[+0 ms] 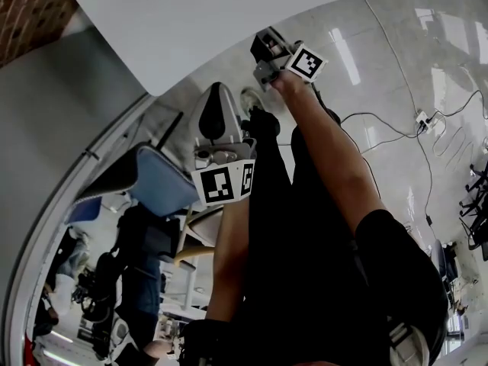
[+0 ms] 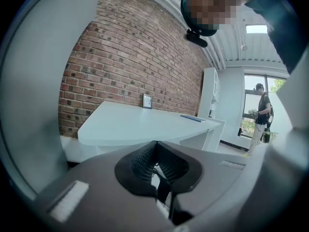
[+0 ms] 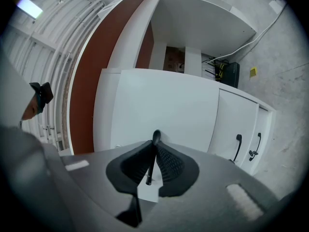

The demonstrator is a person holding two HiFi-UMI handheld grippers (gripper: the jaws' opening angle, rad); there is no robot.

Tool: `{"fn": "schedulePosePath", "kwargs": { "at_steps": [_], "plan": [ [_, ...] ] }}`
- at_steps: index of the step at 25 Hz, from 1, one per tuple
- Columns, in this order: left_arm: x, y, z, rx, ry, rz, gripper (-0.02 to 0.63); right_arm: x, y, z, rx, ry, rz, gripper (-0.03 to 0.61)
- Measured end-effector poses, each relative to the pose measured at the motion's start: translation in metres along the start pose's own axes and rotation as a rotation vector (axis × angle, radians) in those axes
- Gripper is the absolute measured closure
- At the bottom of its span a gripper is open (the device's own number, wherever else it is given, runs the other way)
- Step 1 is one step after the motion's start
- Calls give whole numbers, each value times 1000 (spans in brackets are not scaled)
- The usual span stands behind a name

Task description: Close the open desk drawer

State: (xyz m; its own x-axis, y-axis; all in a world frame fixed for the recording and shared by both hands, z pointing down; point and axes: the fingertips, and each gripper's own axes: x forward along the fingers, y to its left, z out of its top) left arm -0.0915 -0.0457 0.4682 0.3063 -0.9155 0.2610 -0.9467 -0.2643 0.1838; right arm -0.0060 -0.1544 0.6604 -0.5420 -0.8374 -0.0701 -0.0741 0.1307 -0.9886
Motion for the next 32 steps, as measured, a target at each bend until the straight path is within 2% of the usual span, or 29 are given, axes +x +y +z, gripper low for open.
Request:
{"fn": "schedulePosePath", "kwargs": {
  "at_steps": [5,9,21,28,32],
  "plan": [
    [-2,0,-11,-3,-7,20,597,-1,2,0,10,-10,37,549],
    [-2,-3,-20,-4,-11,20,597,5,-5,1,-1,-1,23,549],
    [2,5,-18,4,-42,35,597,29,-1,8,14,-18,83,551],
    [7,2,-17,7,-39,31,597,35,-4,11,28,-16,87,549],
    [2,2,-13,6,-36,40,597,34,-7,9,18,13,59,543]
  ]
}}
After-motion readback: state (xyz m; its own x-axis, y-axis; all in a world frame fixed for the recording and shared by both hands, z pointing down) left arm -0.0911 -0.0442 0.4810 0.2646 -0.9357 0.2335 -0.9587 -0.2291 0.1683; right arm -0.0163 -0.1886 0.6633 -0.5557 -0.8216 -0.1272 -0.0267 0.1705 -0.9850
